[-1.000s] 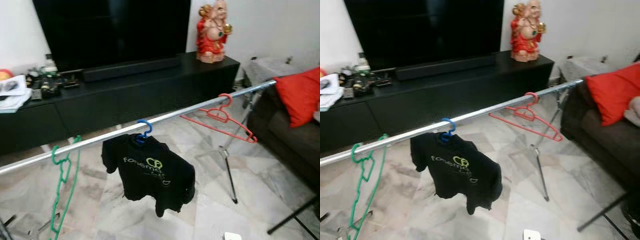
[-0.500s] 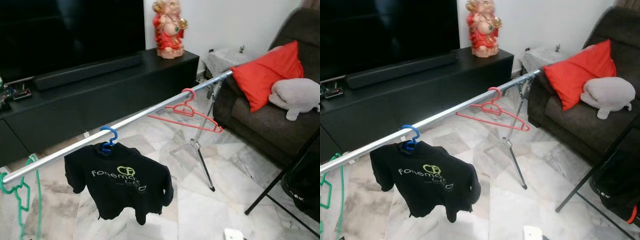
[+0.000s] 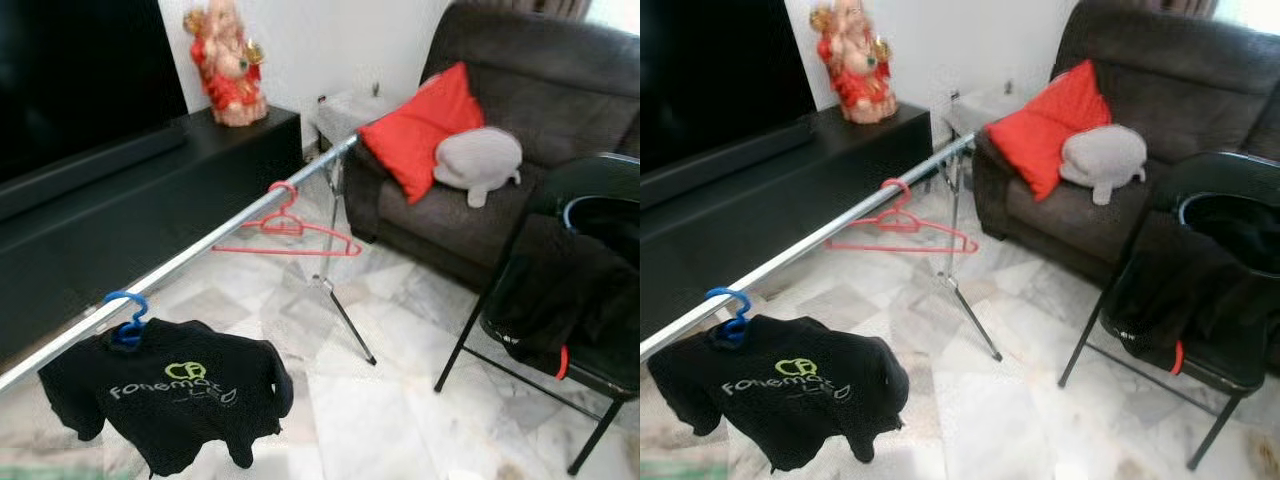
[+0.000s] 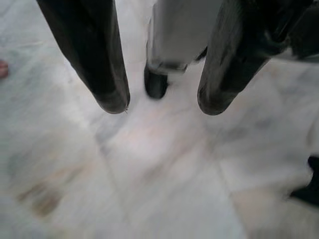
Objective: Hang hanger
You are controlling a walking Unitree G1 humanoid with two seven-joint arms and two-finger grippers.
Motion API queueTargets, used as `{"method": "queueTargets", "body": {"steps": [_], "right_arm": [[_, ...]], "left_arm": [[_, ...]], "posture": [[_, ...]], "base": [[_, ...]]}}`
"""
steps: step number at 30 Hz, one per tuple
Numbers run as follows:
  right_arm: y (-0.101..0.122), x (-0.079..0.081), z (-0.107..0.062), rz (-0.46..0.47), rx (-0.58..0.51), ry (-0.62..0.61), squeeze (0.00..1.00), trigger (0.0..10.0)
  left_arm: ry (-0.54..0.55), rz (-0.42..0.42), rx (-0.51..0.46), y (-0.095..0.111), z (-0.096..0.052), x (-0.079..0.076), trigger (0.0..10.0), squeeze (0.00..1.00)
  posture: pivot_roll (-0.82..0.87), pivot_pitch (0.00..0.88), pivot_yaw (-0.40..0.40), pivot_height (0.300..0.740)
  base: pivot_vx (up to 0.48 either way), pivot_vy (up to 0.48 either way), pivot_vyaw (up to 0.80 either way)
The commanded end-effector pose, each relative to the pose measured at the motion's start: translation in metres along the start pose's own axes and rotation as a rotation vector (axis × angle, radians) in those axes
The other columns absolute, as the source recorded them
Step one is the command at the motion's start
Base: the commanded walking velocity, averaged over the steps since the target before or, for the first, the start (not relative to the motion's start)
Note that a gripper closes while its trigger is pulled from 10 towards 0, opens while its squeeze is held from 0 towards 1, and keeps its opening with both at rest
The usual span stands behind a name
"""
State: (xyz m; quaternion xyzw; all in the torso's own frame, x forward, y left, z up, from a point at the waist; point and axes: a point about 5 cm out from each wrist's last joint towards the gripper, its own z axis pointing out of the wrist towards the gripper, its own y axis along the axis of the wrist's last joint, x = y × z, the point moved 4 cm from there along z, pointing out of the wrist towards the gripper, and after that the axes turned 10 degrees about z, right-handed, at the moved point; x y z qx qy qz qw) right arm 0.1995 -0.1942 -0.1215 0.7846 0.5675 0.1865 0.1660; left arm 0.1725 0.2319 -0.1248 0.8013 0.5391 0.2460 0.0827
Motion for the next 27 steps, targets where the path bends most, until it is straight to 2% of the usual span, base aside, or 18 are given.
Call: {"method": "queueTargets", "body": {"steps": [1, 27], "right_arm": [[-0.0087, 0.005, 0.0, 0.007, 0.021, 0.011, 0.0, 10.0], [-0.0066, 0.0077, 0.0004, 0.022, 0.019, 0.012, 0.0, 10.0]], "left_arm": [[-0.01, 0.022, 0.049, -0.0154, -0.0019, -0.0007, 10.0, 0.0], [-0.028, 0.055, 0.03, -0.0105, -0.0014, 0.0017, 10.0, 0.0]], "posture": [[0.15, 0.0, 0.037, 0.74], [0.15, 0.0, 0.041, 0.74]], "base": [[0.0, 0.0, -0.76], [0.0, 0.0, -0.76]]}}
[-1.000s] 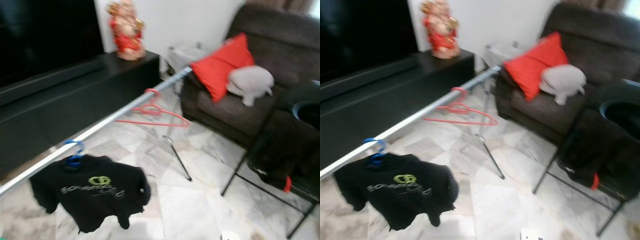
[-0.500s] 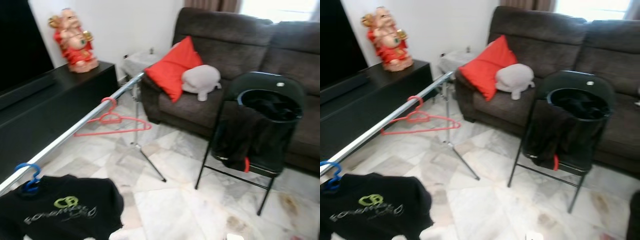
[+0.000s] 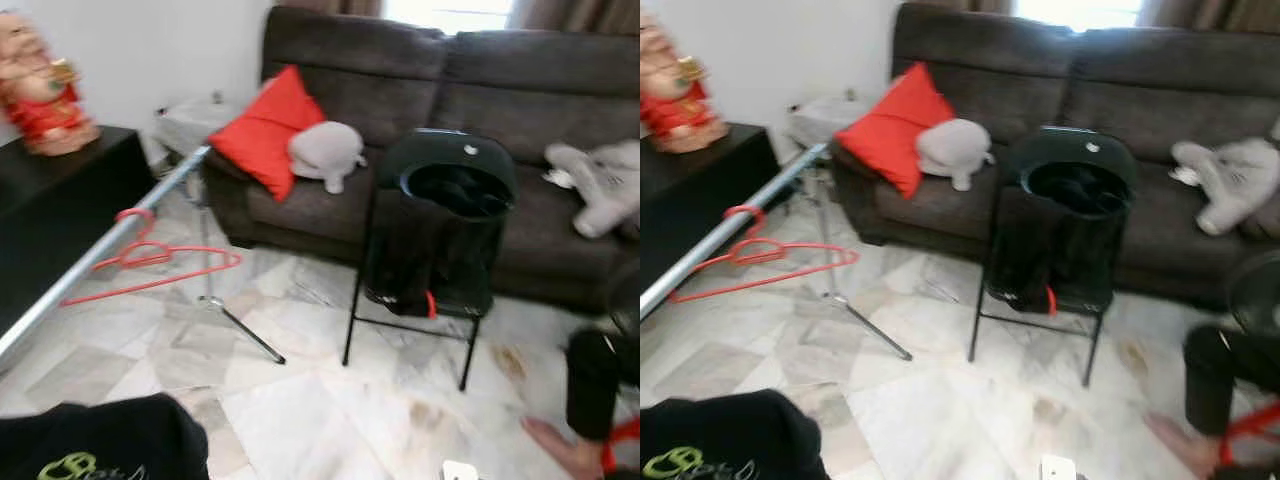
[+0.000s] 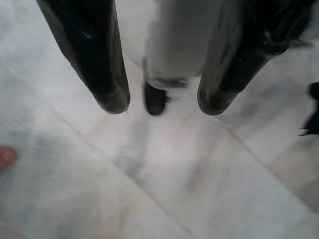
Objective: Hang hanger
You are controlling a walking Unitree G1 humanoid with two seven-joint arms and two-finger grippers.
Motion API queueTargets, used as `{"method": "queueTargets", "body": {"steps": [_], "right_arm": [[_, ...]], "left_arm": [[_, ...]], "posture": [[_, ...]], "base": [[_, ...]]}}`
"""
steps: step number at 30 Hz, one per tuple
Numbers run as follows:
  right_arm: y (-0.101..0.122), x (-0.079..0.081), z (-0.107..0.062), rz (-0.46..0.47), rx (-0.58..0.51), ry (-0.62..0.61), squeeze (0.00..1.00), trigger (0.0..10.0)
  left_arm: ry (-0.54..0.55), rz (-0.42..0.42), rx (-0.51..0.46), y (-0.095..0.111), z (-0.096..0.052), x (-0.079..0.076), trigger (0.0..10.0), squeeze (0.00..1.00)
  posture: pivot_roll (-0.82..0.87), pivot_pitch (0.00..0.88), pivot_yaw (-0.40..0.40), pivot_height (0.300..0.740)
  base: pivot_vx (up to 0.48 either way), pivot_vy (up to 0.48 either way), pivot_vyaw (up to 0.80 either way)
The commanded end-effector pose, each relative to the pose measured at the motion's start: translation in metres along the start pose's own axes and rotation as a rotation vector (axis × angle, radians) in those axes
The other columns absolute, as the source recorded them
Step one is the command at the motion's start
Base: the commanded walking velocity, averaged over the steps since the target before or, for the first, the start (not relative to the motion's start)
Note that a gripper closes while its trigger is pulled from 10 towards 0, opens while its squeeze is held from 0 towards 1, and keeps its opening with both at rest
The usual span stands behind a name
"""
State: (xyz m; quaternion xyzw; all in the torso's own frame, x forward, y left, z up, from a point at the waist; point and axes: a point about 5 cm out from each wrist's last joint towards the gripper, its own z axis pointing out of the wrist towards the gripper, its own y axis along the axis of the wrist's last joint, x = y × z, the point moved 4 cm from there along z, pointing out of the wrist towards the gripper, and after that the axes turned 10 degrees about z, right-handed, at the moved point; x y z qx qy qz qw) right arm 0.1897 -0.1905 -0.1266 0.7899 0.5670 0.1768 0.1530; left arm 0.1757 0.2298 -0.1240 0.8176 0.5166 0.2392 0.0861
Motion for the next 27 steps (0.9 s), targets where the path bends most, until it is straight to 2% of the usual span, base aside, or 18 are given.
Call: {"method": "queueTargets", "body": {"steps": [1, 9, 19, 27], "right_arm": [[0.0051, 0.0076, 0.0007, 0.013, -0.015, 0.015, 0.0, 10.0], [0.0057, 0.0076, 0.0006, 0.021, -0.021, 0.014, 0.0, 10.0], [0.0075, 0.0083, 0.0005, 0.046, -0.042, 0.016, 0.0, 10.0], [0.0075, 0.0067, 0.0006, 0.035, -0.038, 0.003, 0.0, 10.0]], "left_arm": [[-0.003, 0.005, 0.036, -0.0143, -0.0021, 0.0016, 10.0, 0.0], [-0.007, 0.013, 0.036, -0.0138, -0.002, 0.0014, 10.0, 0.0], [-0.015, 0.011, 0.029, -0.0131, -0.002, 0.0009, 10.0, 0.0], [-0.018, 0.009, 0.028, -0.0126, -0.002, 0.0004, 10.0, 0.0]], "posture": [[0.15, 0.0, 0.041, 0.74], [0.15, 0.0, 0.04, 0.74], [0.15, 0.0, 0.04, 0.74], [0.15, 0.0, 0.04, 0.74]], "base": [[0.0, 0.0, -0.76], [0.0, 0.0, -0.72], [0.0, 0.0, 0.0], [0.336, 0.0, 0.0]]}}
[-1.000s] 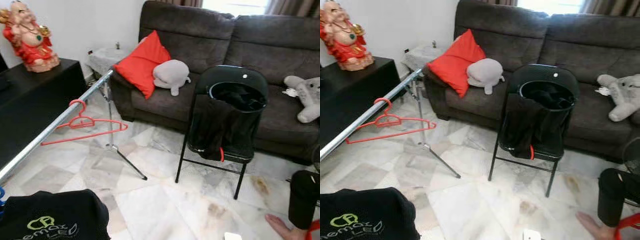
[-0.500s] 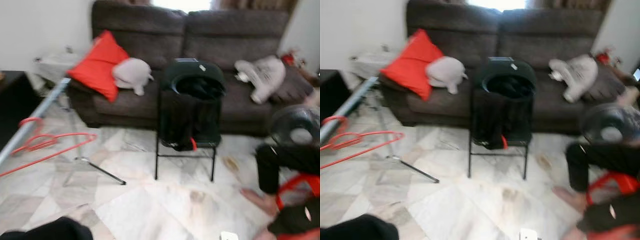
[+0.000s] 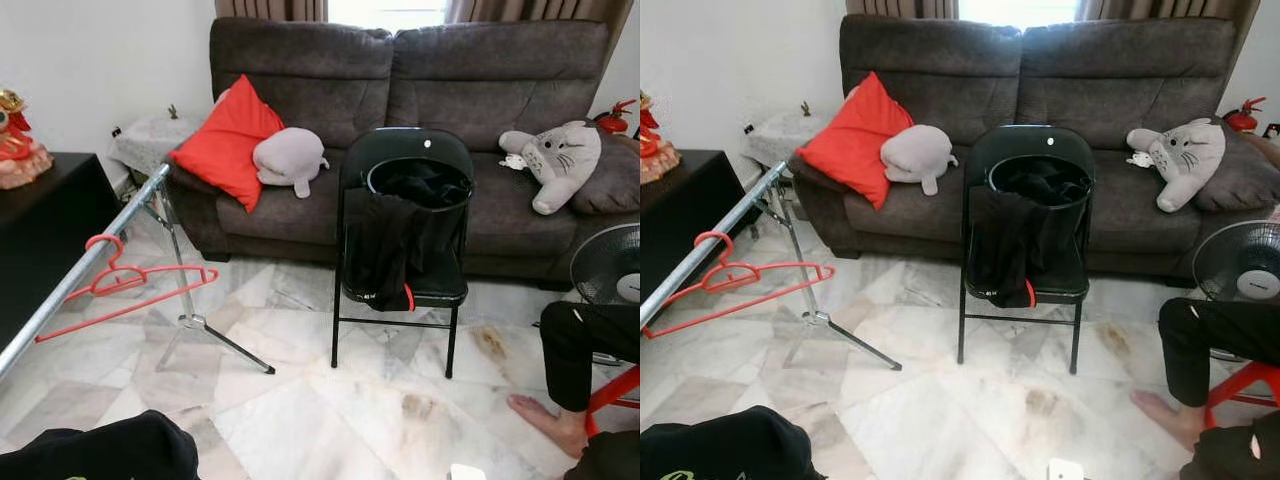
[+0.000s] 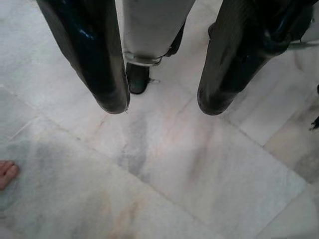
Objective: Hang hanger
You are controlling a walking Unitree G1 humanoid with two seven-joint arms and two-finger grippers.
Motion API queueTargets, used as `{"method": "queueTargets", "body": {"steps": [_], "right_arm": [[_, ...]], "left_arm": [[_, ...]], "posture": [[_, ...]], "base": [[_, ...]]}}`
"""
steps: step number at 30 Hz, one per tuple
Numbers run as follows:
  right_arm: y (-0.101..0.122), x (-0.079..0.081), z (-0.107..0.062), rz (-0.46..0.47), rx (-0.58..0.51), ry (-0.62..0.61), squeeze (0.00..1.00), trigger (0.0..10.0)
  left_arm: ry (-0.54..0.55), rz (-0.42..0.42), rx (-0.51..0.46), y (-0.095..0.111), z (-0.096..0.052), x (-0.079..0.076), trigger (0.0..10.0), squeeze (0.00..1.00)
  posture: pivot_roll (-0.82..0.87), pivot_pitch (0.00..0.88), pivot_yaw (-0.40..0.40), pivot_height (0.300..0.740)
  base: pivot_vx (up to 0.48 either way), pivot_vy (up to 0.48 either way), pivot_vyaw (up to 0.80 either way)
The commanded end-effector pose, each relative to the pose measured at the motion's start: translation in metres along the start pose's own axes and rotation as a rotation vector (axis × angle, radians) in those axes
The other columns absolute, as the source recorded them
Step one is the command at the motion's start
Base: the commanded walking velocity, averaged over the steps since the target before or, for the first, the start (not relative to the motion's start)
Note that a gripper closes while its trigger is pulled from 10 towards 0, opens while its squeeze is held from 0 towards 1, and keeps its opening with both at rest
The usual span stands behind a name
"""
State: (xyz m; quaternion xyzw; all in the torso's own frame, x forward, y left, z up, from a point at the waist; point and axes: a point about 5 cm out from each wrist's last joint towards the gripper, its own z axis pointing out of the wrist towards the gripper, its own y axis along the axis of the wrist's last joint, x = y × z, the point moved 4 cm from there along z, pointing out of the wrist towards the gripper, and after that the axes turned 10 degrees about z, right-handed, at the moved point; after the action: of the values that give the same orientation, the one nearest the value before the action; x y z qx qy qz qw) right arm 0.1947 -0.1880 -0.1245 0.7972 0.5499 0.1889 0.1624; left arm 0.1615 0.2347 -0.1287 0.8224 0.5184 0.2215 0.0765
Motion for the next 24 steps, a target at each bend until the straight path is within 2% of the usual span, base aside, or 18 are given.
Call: {"method": "queueTargets", "body": {"steps": [1, 4, 11, 24], "right_arm": [[0.0031, 0.0027, 0.0004, -0.001, -0.006, 0.001, 0.0, 10.0], [0.0029, 0.0025, 0.0004, 0.0, -0.005, 0.0, 0.0, 10.0], [0.0034, 0.0021, 0.0004, -0.009, -0.007, -0.001, 0.0, 10.0], [0.0055, 0.0026, 0.0004, 0.01, -0.021, -0.003, 0.0, 10.0]], "left_arm": [[0.003, 0.007, -0.008, 0.0028, 0.0002, 0.0026, 10.0, 0.0], [0.0, 0.006, -0.007, 0.0026, 0.0002, 0.0023, 10.0, 0.0], [0.003, 0.0, -0.004, 0.0023, 0.0002, 0.0021, 10.0, 0.0], [0.005, 0.0, -0.006, 0.0038, 0.0004, 0.0027, 10.0, 0.0]], "posture": [[0.15, 0.0, 0.04, 0.74], [0.15, 0.0, 0.04, 0.74], [0.15, 0.0, 0.038, 0.74], [0.14, 0.0, 0.037, 0.74]], "base": [[0.349, 0.0, 0.0], [0.351, 0.0, 0.0], [0.351, 0.0, -0.66], [0.348, 0.0, 0.0]]}}
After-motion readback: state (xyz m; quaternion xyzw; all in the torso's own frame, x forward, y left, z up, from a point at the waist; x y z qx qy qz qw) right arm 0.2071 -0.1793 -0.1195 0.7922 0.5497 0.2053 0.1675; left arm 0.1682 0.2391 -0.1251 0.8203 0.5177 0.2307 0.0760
